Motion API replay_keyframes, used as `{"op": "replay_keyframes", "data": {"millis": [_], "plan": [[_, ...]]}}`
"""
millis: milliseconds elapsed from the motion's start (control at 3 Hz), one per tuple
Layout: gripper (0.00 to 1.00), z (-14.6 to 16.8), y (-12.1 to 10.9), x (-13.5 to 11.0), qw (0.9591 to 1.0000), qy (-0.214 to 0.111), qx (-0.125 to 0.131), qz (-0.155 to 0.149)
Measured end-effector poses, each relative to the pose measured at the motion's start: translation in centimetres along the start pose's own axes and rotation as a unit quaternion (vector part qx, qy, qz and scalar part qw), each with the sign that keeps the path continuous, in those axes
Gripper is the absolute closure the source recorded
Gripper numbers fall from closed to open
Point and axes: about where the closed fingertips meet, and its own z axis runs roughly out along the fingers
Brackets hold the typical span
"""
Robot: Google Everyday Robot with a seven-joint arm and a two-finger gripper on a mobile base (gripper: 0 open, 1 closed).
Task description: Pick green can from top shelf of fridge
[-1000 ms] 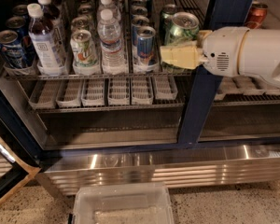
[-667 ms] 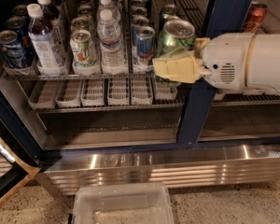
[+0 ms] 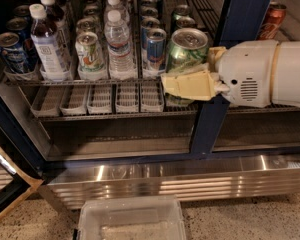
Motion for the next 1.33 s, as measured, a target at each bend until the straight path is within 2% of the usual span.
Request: {"op": "replay_keyframes", "data": {"millis": [333,667,1000,1333], "plan": [[1.0,0.0,0.0,0.0,1.0,0.0,0.0,0.0],[1.0,0.4,1.9,-0.3,0.9997,0.012,-0.019,-0.011],[1.0,0.7,7.2,-0.7,0.9966,0.039,-0.067,-0.028],[1.0,0.5,13.2,-0.8,0.9872,0.081,-0.132,-0.037]]}}
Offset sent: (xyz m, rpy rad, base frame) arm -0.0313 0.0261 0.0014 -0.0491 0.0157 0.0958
